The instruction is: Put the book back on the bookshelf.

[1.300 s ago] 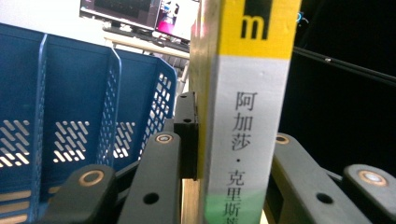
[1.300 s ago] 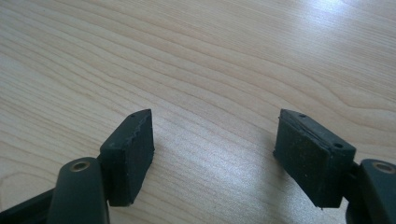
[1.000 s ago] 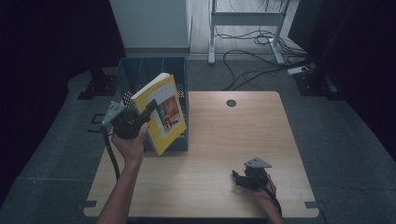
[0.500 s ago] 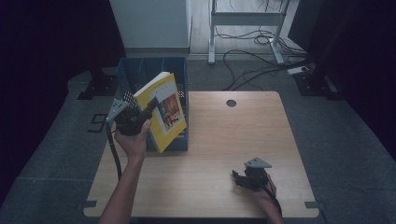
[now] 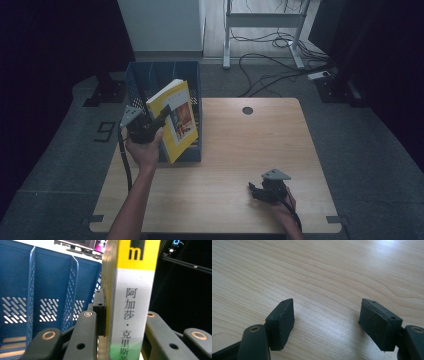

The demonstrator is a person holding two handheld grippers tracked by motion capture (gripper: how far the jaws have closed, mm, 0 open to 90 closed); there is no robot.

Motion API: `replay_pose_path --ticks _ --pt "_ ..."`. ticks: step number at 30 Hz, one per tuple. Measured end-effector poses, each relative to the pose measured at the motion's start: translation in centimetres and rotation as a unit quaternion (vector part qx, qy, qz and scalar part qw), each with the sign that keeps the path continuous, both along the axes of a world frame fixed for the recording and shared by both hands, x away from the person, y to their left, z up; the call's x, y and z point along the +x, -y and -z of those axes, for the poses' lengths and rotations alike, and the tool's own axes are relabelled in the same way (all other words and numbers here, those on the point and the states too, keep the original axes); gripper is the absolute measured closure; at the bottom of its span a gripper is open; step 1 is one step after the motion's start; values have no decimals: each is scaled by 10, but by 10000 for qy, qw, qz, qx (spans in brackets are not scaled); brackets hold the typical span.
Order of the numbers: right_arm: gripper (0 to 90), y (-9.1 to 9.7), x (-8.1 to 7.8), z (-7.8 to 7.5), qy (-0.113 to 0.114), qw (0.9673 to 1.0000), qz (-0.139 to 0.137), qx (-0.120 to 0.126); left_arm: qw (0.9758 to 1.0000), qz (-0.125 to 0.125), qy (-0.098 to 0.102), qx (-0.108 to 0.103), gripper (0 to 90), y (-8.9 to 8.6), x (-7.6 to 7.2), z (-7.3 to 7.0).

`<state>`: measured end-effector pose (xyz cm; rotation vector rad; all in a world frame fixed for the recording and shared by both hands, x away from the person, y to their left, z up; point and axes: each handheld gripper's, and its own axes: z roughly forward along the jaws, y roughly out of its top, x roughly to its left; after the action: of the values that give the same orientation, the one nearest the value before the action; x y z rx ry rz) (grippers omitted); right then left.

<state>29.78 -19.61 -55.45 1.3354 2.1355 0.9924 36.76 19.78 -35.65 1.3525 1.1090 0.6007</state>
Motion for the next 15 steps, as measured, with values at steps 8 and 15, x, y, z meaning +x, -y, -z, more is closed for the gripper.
replay_pose_path --ticks 8,15 --pt "272 0 0 0 -11 10000 12 -4 10000 -41 -14 -7 754 1 8 3" --pt "272 0 0 0 -8 10000 8 4 9999 -98 -43 108 754 4 16 2"
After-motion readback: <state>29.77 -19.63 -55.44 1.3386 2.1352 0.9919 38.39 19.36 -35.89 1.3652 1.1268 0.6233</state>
